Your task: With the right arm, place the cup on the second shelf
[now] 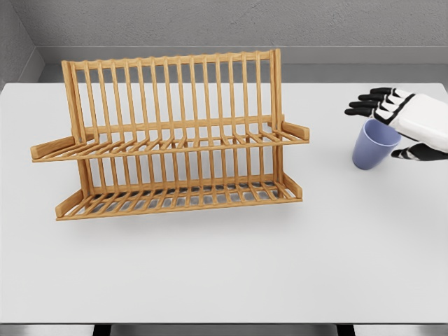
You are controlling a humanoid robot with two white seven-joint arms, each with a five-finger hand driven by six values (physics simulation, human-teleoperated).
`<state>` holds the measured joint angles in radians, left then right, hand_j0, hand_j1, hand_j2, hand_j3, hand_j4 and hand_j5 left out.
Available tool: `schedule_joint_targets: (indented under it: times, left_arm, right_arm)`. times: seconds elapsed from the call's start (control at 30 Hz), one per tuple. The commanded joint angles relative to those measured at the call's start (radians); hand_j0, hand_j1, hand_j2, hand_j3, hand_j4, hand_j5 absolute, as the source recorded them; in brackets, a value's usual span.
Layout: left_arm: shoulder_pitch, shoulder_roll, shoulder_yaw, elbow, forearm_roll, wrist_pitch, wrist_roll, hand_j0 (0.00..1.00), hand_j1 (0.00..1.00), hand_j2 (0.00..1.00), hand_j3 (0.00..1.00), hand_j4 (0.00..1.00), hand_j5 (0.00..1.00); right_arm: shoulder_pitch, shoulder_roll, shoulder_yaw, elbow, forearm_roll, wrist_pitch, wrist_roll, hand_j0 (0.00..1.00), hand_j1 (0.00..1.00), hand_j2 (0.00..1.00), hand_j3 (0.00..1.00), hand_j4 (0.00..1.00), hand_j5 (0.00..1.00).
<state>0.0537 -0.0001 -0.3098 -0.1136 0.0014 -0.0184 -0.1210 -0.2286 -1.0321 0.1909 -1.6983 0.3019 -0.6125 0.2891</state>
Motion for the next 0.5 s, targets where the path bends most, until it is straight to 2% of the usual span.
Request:
schedule_joint_targets:
  times: [0.0,0.07,0.2,0.23,0.3,0.33,0.4,0.47]
  left_arm:
    - [0.0,0.0,0.0,0.0,0.0,0.0,0.0,1.0,1.0,1.0,1.0,1.0,1.0]
    - [0.0,0.0,0.0,0.0,0.0,0.0,0.0,1.0,1.0,1.0,1.0,1.0,1.0]
    - [0.0,0.0,0.0,0.0,0.0,0.0,0.0,1.0,1.0,1.0,1.0,1.0,1.0]
    - [0.0,0.0,0.0,0.0,0.0,0.0,0.0,1.0,1.0,1.0,1.0,1.0,1.0]
    - [0.0,0.0,0.0,0.0,0.0,0.0,0.0,1.0,1.0,1.0,1.0,1.0,1.0]
    - [0.0,0.0,0.0,0.0,0.0,0.0,0.0,1.0,1.0,1.0,1.0,1.0,1.0]
    - [0.0,0.0,0.0,0.0,0.0,0.0,0.0,1.0,1.0,1.0,1.0,1.0,1.0]
    - [0.0,0.0,0.0,0.0,0.0,0.0,0.0,1.0,1.0,1.0,1.0,1.0,1.0]
  right_arm:
    - [0.0,0.0,0.005,-0.003,-0.009,0.002,-0.001,1.0,1.0,1.0,1.0,1.0,1.0]
    - [-0.006,-0.013,-0.001,0.005,-0.017,0.002,-0.011,1.0,1.0,1.0,1.0,1.0,1.0]
    - [0.009,-0.023,-0.03,0.075,-0.03,0.002,-0.007,1.0,1.0,1.0,1.0,1.0,1.0]
    - [0.012,-0.054,-0.028,0.075,-0.027,0.002,0.027,1.0,1.0,1.0,1.0,1.0,1.0]
    - [0.003,-0.068,-0.053,0.075,-0.032,0.002,0.254,1.0,1.0,1.0,1.0,1.0,1.0]
    - [-0.001,-0.072,-0.082,0.08,-0.033,0.002,0.32,1.0,1.0,1.0,1.0,1.0,1.0]
    - [-0.014,-0.062,-0.097,0.097,-0.038,0.002,0.322,1.0,1.0,1.0,1.0,1.0,1.0]
    - [-0.087,-0.04,-0.082,0.149,-0.037,0.002,0.322,1.0,1.0,1.0,1.0,1.0,1.0]
